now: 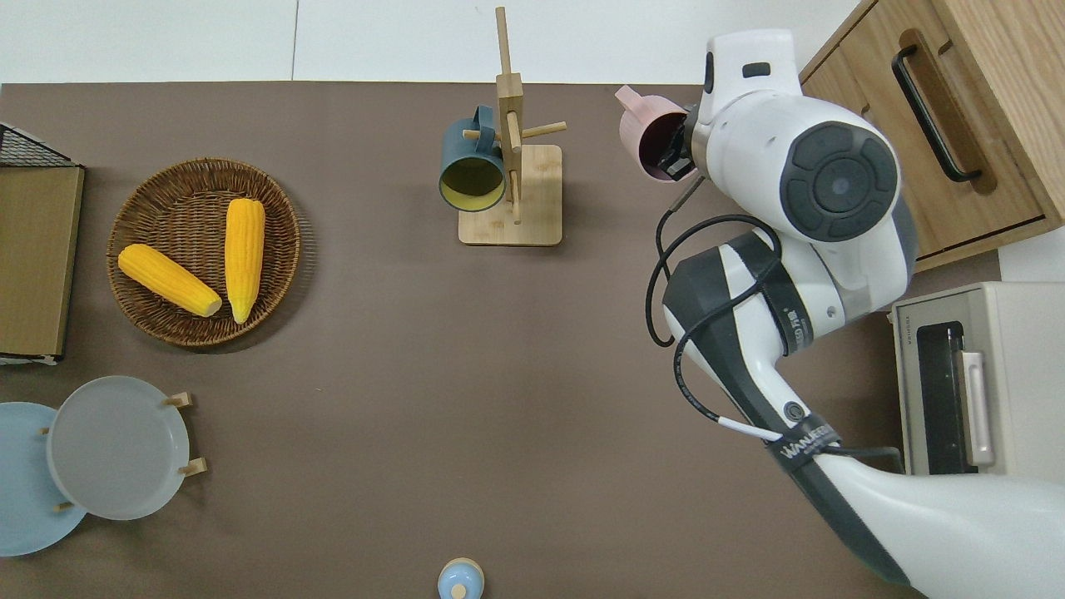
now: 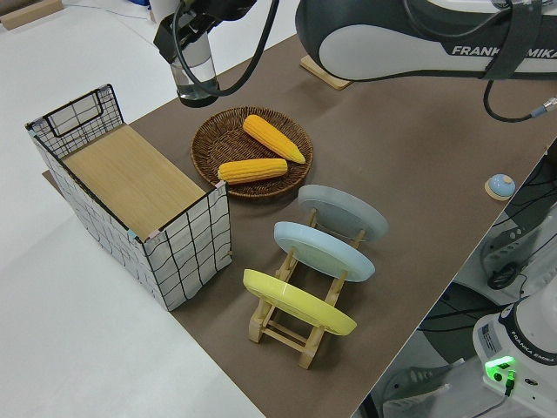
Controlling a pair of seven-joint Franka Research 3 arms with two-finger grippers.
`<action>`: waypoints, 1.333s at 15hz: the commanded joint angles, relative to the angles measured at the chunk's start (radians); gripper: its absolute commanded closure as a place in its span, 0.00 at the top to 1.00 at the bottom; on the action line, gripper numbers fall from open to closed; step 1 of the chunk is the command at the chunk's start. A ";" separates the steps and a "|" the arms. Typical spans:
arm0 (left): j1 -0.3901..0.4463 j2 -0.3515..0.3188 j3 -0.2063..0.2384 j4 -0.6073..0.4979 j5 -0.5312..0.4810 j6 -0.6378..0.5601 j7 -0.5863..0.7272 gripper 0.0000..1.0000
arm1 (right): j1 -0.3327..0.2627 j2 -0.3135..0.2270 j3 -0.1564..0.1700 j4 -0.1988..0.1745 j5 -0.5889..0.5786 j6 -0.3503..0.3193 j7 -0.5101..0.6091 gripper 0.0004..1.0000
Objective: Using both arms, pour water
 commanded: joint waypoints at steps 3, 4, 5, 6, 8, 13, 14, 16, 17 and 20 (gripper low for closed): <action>-0.015 -0.121 -0.076 -0.086 0.139 -0.030 -0.151 0.00 | -0.043 -0.122 0.008 -0.081 0.202 -0.222 0.035 0.00; -0.015 -0.147 -0.088 -0.123 0.160 -0.028 -0.168 0.00 | -0.049 -0.134 0.007 -0.085 0.220 -0.254 0.064 0.00; -0.015 -0.171 -0.100 -0.151 0.173 -0.025 -0.183 0.00 | -0.049 -0.145 0.007 -0.087 0.233 -0.288 0.091 0.00; -0.015 -0.191 -0.112 -0.176 0.180 -0.025 -0.197 0.00 | -0.047 -0.154 0.007 -0.087 0.251 -0.328 0.131 0.00; -0.015 -0.233 -0.137 -0.220 0.199 -0.027 -0.232 0.00 | -0.038 -0.173 0.007 -0.085 0.315 -0.400 0.245 0.00; -0.014 -0.342 -0.203 -0.381 0.260 0.029 -0.329 0.00 | -0.012 -0.193 0.050 -0.084 0.426 -0.494 0.516 0.00; -0.014 -0.371 -0.211 -0.421 0.260 0.044 -0.332 0.00 | -0.012 -0.194 0.067 -0.082 0.437 -0.514 0.568 0.00; -0.014 -0.431 -0.225 -0.505 0.260 0.076 -0.334 0.00 | -0.012 -0.200 0.105 -0.082 0.472 -0.531 0.654 0.00; -0.014 -0.455 -0.234 -0.541 0.260 0.084 -0.335 0.00 | -0.012 -0.202 0.118 -0.082 0.486 -0.532 0.691 0.00; -0.004 -0.533 -0.255 -0.636 0.260 0.104 -0.335 0.00 | 0.043 -0.199 0.136 -0.070 0.501 -0.540 0.802 0.00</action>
